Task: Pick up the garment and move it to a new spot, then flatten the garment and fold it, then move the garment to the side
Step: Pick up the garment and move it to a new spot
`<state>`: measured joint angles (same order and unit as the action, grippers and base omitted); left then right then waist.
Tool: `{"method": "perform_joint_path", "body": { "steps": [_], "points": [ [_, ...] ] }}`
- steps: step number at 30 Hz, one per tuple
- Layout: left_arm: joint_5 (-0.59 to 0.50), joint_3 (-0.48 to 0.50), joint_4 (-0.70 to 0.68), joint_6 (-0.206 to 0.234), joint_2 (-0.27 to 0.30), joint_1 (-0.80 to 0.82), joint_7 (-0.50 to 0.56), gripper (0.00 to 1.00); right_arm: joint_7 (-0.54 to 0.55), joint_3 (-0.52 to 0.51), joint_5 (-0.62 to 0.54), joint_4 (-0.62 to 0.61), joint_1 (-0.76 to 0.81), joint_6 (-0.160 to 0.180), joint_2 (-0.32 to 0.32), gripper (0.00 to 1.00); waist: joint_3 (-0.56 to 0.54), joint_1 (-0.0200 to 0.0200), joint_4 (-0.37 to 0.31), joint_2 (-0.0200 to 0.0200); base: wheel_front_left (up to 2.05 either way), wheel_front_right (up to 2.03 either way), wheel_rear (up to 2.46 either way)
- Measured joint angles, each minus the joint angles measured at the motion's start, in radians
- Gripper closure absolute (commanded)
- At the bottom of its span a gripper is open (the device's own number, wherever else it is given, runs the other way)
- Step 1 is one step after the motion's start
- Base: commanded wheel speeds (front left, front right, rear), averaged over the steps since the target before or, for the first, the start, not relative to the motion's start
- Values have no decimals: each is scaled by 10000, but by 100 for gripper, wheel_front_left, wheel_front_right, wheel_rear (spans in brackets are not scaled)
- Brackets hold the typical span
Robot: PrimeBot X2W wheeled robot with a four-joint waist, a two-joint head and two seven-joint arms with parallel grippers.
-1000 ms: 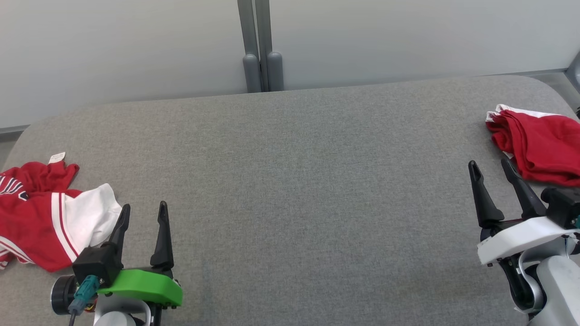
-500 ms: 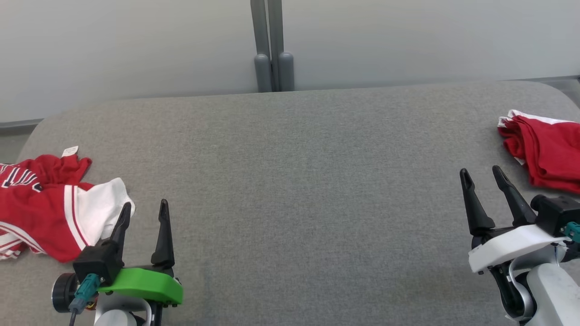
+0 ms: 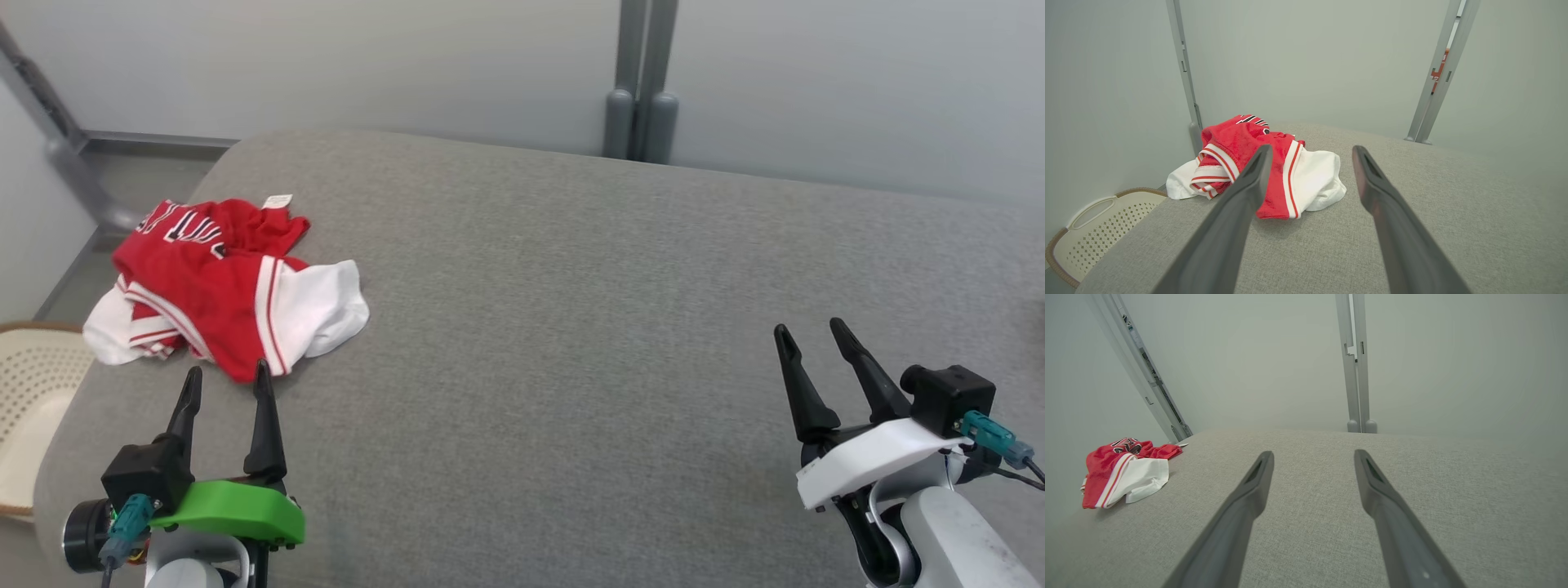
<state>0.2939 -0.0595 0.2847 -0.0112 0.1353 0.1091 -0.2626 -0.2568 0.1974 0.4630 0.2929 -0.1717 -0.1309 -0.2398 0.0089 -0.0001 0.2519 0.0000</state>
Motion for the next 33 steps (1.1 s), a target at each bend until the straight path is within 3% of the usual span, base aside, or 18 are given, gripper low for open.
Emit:
{"method": "perform_joint_path", "body": {
  "steps": [11,19,27,33],
  "points": [
    [148,303,119,163,63,-13,0,0,-4,424,8,-50,-313,0,-138,0,160,0,1744,0,0,0,0],
    [326,407,31,217,79,151,259,0,-15,583,-86,-468,-498,0,-242,0,481,0,2006,0,0,0,0],
    [1039,616,123,15,928,2482,3135,0,-59,577,-449,-2086,-1066,0,-602,0,1279,1,1604,0,0,0,0],
    [2272,974,1216,-493,1569,4546,5455,0,-59,767,-598,-2863,-1502,0,-800,0,2132,1,1122,0,0,0,0]
  ]
}}
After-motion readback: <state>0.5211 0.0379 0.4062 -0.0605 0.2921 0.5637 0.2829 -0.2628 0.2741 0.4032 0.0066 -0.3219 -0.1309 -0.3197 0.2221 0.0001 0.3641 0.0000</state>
